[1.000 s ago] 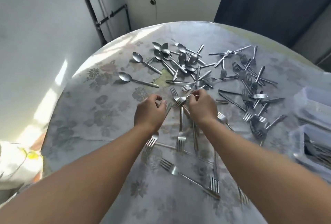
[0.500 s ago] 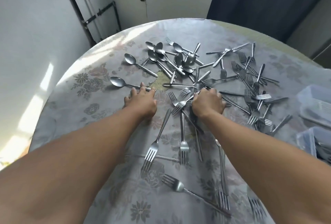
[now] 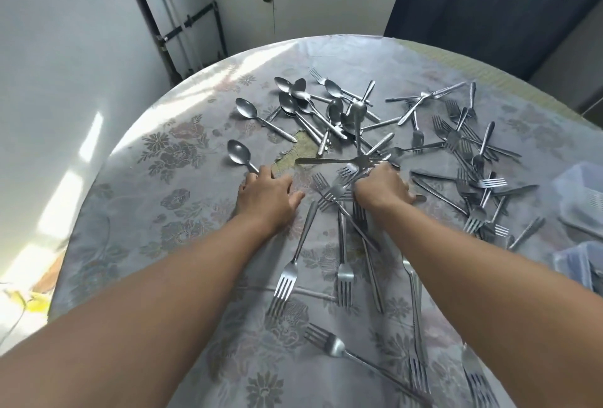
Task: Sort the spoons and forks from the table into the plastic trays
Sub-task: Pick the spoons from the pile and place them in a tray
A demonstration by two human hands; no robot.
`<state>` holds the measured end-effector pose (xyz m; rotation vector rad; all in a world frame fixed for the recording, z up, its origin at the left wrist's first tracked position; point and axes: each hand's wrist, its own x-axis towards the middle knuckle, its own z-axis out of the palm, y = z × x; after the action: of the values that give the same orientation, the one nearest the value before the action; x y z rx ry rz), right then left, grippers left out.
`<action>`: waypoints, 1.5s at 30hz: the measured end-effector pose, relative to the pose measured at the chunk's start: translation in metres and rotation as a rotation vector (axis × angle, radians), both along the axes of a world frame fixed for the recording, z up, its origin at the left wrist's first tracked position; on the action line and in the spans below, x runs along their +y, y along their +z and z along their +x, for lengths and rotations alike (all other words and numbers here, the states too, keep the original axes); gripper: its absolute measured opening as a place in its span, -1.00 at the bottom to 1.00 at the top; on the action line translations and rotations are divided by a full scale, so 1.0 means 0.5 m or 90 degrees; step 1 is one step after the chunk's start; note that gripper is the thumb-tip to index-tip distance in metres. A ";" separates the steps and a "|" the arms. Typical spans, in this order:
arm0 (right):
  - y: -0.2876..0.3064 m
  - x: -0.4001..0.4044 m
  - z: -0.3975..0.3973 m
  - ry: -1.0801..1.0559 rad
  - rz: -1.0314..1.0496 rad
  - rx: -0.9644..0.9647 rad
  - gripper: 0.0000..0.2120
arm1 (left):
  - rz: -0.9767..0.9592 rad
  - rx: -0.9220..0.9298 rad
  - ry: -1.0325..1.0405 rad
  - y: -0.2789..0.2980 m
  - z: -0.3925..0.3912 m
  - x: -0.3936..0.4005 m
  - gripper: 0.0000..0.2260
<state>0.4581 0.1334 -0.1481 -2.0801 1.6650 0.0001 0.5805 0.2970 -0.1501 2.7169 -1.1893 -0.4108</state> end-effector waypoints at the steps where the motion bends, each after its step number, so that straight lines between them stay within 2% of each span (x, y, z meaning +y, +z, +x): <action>1: 0.002 0.005 -0.002 0.023 -0.024 -0.009 -0.58 | -0.031 0.000 0.012 -0.003 -0.003 0.004 -0.68; 4: 0.002 0.016 -0.013 0.083 -0.141 -0.079 -0.76 | -0.109 0.006 0.081 -0.004 -0.003 0.011 -0.77; 7: 0.005 0.021 -0.026 0.111 -0.227 -0.212 -0.89 | -0.150 0.095 0.226 0.012 0.002 0.007 -0.55; 8: 0.011 0.023 -0.030 0.114 -0.246 -0.245 -0.89 | -0.141 0.125 0.277 0.019 0.004 0.004 -0.51; 11: 0.028 0.022 -0.035 0.105 -0.288 -0.359 -0.86 | -0.123 0.190 0.384 0.031 0.012 -0.007 -0.62; 16: 0.064 0.014 -0.009 0.078 -0.367 -0.560 -0.85 | -0.097 0.273 0.392 0.022 0.015 0.001 -0.64; 20: 0.090 0.008 0.033 0.107 -0.407 -0.563 -0.83 | -0.163 0.335 0.445 0.016 0.014 0.002 -0.65; 22: 0.099 0.009 0.054 0.160 -0.370 -0.596 -0.82 | -0.218 0.378 0.491 0.023 0.019 -0.003 -0.67; 24: 0.112 0.015 0.077 0.230 -0.346 -0.621 -0.84 | -0.265 0.441 0.524 0.023 0.037 -0.011 -0.60; 26: 0.120 0.020 0.098 0.285 -0.336 -0.617 -0.85 | -0.314 0.497 0.549 0.031 0.048 -0.017 -0.59; 28: 0.122 0.031 0.118 0.277 -0.260 -0.585 -0.85 | -0.381 0.539 0.557 0.028 0.065 -0.023 -0.55; 31: 0.111 0.044 0.142 0.222 -0.077 -0.489 -0.62 | -0.454 0.555 0.533 0.025 0.091 -0.038 -0.58; 35: 0.067 0.037 0.177 0.202 0.005 -0.354 -0.59 | -0.477 0.559 0.460 0.028 0.121 -0.076 -0.78; 38: 0.042 0.026 0.197 0.181 0.044 -0.335 -0.54 | -0.437 0.517 0.439 0.027 0.155 -0.102 -0.81; 40: 0.031 0.015 0.209 0.175 0.039 -0.317 -0.59 | -0.396 0.456 0.418 0.021 0.174 -0.116 -0.82; 42: 0.020 -0.001 0.222 0.178 -0.004 -0.273 -0.73 | -0.372 0.417 0.378 0.022 0.186 -0.130 -0.84; 45: 0.012 -0.023 0.245 0.196 -0.094 -0.205 -0.91 | -0.288 0.314 0.241 0.023 0.201 -0.146 -0.76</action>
<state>0.5806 0.1219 -0.1421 -2.2825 1.1770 -0.3481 0.6811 0.2239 -0.1388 2.1945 -0.5411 -0.6184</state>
